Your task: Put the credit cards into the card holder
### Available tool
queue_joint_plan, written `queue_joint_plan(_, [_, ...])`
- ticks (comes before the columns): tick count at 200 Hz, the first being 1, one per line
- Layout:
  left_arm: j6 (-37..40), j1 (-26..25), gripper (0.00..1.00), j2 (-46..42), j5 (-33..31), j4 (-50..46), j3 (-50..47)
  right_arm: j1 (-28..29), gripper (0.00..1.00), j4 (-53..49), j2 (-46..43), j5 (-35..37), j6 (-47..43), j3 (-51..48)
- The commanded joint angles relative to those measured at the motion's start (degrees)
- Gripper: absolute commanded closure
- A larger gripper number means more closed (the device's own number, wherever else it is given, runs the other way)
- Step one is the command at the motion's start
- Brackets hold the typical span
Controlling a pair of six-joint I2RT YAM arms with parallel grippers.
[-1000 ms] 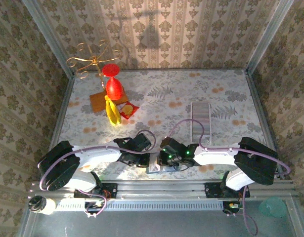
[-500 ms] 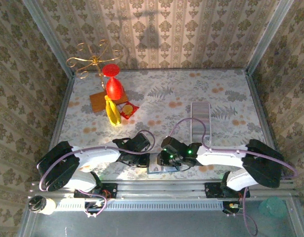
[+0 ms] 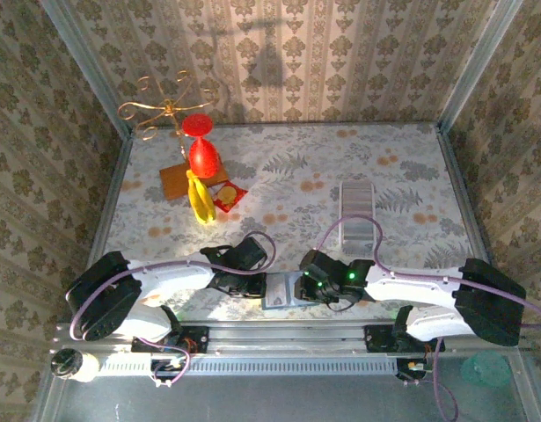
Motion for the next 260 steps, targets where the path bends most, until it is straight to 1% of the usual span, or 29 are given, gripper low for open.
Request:
queue_joint_plan(1, [-0.29, 0.13, 0.92, 0.6, 0.84, -1.32, -1.92, 0.43, 0.61, -2.8, 1.94, 2.1, 0.8, 0.92])
queue_joint_plan(27, [-0.29, 0.09, 0.92, 0.59, 0.84, -1.47, -1.83, 0.61, 0.6, -1.1, 3.83, 0.81, 0.66, 1.3])
queue_joint_plan(47, [-0.39, 0.1, 0.92, 0.59, 0.84, -1.44, -1.75, 0.69, 0.57, -0.92, 5.37, 0.33, 0.49, 1.98])
queue_joint_plan(70, [-0.47, 0.09, 0.93, 0.6, 0.75, -1.6, -1.75, 0.78, 0.56, 0.59, 5.98, -0.81, 0.29, 2.78])
queue_joint_plan(76, [-0.51, 0.11, 0.93, 0.61, 0.74, -1.61, -1.74, 0.79, 0.56, 1.29, 7.69, -1.07, 0.24, 2.96])
queue_joint_plan(123, [-1.12, 0.58, 0.94, -0.3, 0.39, -1.47, -2.16, 1.01, 0.54, 7.13, 7.08, -1.61, 0.29, 3.02])
queue_joint_plan(143, [-1.91, 1.54, 0.94, -1.71, 0.94, -0.53, -3.16, 1.12, 0.54, 10.04, 6.75, -2.04, 0.34, 2.45])
queue_joint_plan(177, [-2.91, 3.57, 0.91, -3.78, 5.01, 4.83, -5.79, 1.23, 0.56, 13.86, 6.77, -2.74, 0.77, 1.74])
queue_joint_plan(196, [-3.41, 4.12, 0.91, -4.07, 6.57, 7.03, -6.78, 1.29, 0.57, 14.26, 6.77, -2.9, 0.87, 1.83])
queue_joint_plan(250, [-5.01, 5.77, 0.91, -5.43, 7.96, 9.7, -9.1, 1.36, 0.58, 14.67, 7.68, -3.6, 1.13, 2.0])
queue_joint_plan(260, [-5.5, 6.18, 0.91, -5.84, 8.14, 10.35, -9.66, 1.4, 0.61, 14.78, 8.15, -3.77, 1.23, 2.08])
